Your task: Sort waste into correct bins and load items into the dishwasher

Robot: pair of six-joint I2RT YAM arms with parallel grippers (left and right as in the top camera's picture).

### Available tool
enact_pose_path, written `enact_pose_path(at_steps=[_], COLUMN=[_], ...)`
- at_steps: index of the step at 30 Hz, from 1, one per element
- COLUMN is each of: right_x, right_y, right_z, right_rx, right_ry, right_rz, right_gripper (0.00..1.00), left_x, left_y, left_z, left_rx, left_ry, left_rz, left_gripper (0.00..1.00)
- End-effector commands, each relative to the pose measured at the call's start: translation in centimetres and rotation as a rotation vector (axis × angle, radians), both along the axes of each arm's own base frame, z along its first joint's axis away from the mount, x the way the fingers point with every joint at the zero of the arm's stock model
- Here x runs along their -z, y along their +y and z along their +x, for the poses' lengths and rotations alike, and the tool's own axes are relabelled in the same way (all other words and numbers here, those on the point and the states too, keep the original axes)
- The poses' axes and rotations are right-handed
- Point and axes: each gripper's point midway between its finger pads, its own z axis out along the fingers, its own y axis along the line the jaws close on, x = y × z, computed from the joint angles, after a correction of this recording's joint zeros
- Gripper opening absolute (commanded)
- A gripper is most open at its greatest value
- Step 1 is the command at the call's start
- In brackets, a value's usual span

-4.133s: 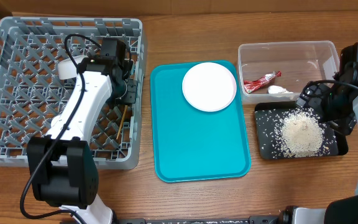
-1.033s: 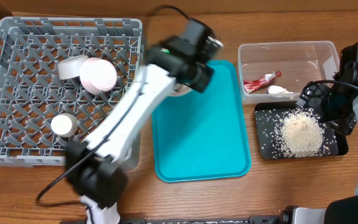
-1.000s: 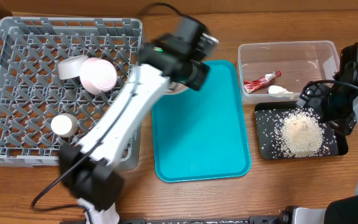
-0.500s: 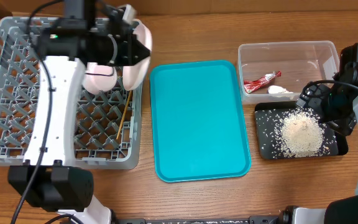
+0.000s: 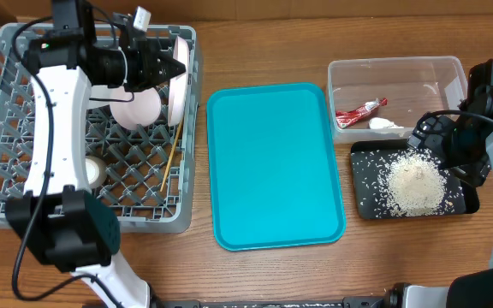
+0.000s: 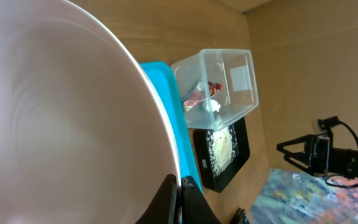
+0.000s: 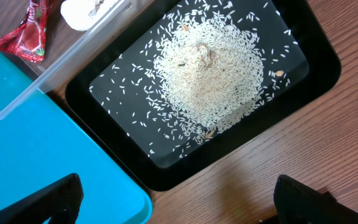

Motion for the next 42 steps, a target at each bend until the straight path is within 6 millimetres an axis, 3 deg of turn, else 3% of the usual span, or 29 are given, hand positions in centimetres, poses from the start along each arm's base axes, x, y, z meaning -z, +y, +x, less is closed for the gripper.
enact_pose_path(at_steps=[1,6,9,12,14,17,20,24,27,32,36,42], right_x=[-0.5,-0.5,-0.5,-0.5,-0.5,-0.5,-0.5,-0.5,-0.6,-1.3,-3.5,-6.1], right_y=[-0.3,-0.3,-0.3,-0.3,-0.3,-0.3,-0.3,-0.3,-0.3,1.2,4.5,9.6], right_z=[0.2,0.2,0.2,0.2,0.2,0.2,0.2,0.3,0.9,3.8,9.0,13.3], right_rx=[-0.003,-0.003,-0.003,-0.003,-0.003,-0.003,-0.002,-0.002,-0.004,-0.029,-0.186,-0.392], right_ry=[-0.020,-0.020,-0.020,-0.020,-0.020,-0.020,-0.020,-0.025,-0.050,-0.177,-0.406,-0.608], right_rz=[-0.014,-0.014,-0.014,-0.014,-0.014,-0.014,-0.014,-0.015,-0.010,0.076,0.147,0.117], right_gripper=[1.00,1.00,1.00,1.00,1.00,1.00,1.00,1.00,1.00,1.00,1.00,1.00], left_x=[2.8,7.2,8.4,8.9,8.9,8.3,6.1,3.6,2.2,0.5,-0.1,-0.7], left_y=[0.1,2.0,2.8,3.4,3.6,3.7,3.9,4.6,6.6,8.9,11.4,13.7], left_z=[0.8,1.8,2.0,2.1,2.1,2.2,2.2,1.4,0.2,-1.8,-4.3,-6.4], left_rx=[0.021,-0.030,-0.052,-0.066,-0.071,-0.076,-0.081,-0.105,-0.168,-0.245,-0.380,-0.488], left_ry=[0.044,0.125,0.141,0.143,0.145,0.125,0.064,0.010,-0.007,-0.007,0.088,0.154], left_rz=[-0.018,0.099,0.166,0.208,0.213,0.216,0.227,0.288,0.431,0.582,0.695,0.804], left_gripper=[0.04,0.04,0.04,0.13,0.26,0.41,0.51,0.54,0.54,0.57,0.58,0.56])
